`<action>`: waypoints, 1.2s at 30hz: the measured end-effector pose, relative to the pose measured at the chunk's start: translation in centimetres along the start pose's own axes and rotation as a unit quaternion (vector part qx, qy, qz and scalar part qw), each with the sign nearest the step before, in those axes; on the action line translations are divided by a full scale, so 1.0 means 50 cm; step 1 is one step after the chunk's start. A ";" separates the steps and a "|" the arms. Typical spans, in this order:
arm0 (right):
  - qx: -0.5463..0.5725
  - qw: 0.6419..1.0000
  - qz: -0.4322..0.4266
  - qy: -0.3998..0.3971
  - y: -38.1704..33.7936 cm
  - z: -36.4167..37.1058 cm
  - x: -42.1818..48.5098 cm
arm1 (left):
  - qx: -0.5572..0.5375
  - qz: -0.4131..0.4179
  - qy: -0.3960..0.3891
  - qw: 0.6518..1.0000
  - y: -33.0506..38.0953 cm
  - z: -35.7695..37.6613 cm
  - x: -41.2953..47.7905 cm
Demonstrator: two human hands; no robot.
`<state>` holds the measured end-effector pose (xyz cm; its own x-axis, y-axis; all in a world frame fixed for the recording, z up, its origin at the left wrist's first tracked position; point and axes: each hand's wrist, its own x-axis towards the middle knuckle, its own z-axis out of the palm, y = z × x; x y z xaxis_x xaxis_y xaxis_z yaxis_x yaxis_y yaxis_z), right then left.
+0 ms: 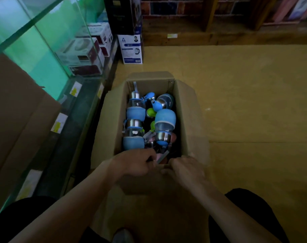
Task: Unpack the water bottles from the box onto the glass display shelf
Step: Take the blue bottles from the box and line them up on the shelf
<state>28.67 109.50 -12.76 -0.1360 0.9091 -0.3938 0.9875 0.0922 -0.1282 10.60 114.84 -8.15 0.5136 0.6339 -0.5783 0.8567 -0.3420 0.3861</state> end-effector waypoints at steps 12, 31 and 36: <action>0.009 0.999 0.027 -0.021 0.004 -0.082 0.104 | 0.043 0.059 0.005 0.997 -0.057 -0.098 0.150; -0.003 0.994 0.009 -0.108 0.016 -0.251 0.263 | -0.166 0.043 0.167 0.971 -0.166 -0.135 0.245; -0.012 0.995 -0.036 -0.094 -0.014 -0.223 0.285 | -0.189 0.015 0.201 0.961 -0.167 -0.124 0.231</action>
<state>26.92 126.93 -8.12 -0.2169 0.8080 -0.5477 0.9759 0.1663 -0.1412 9.10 129.32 -13.61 0.4139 0.8702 -0.2671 0.7243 -0.1370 0.6758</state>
